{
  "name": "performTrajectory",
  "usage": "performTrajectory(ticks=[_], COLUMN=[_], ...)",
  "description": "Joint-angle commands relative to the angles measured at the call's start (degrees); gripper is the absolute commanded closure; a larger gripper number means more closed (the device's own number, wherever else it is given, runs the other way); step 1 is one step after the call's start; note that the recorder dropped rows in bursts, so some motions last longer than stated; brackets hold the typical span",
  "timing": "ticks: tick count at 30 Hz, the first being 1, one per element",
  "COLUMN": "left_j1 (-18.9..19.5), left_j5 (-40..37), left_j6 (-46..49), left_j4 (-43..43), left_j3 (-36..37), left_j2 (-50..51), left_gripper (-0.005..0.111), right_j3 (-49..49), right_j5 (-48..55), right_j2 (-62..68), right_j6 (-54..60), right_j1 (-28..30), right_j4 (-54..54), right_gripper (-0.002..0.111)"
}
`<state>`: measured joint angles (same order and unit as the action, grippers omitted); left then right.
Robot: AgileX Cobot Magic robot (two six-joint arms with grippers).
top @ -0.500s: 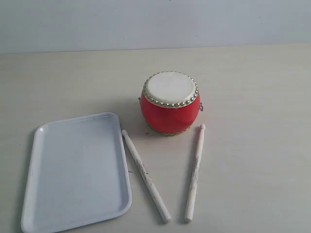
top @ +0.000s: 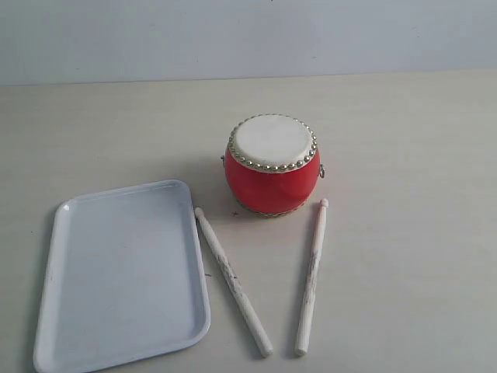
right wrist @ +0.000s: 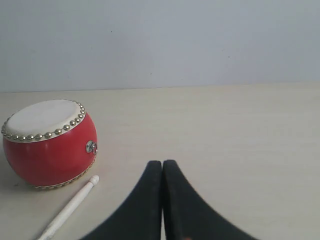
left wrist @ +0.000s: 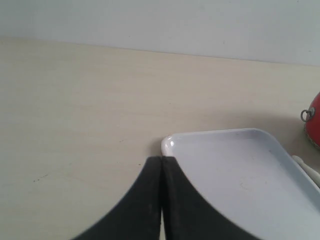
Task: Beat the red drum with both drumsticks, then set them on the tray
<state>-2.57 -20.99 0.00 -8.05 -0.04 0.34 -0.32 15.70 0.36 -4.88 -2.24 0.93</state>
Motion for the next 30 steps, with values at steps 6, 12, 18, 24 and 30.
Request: performTrajectory(ticks=[6, 12, 18, 24, 30], left_j1=[0.04, 0.04, 0.04, 0.04, 0.04], left_j5=[0.82, 6.45, 10.12, 11.43, 10.80], left_j6=[0.00, 0.00, -0.43, 5.92, 9.37], left_j4=[-0.42, -23.98, -34.73, -34.97, -34.97], left_j3=[0.04, 0.04, 0.04, 0.04, -7.29], left_j2=[-0.34, -0.34, -0.34, -0.34, -0.34], left_gripper=[0.107, 0.107, 0.107, 0.107, 0.107], right_j3=[0.32, 0.32, 0.32, 0.32, 0.32], right_j5=[-0.31, -0.31, -0.31, -0.31, -0.31], right_j2=[-0.36, -0.36, -0.36, -0.36, -0.36], right_j6=[0.28, 0.28, 0.28, 0.28, 0.28], right_j1=[0.27, 0.27, 0.27, 0.27, 0.27], right_j4=[0.43, 0.43, 0.43, 0.43, 0.43], right_gripper=[0.108, 0.108, 0.108, 0.108, 0.108])
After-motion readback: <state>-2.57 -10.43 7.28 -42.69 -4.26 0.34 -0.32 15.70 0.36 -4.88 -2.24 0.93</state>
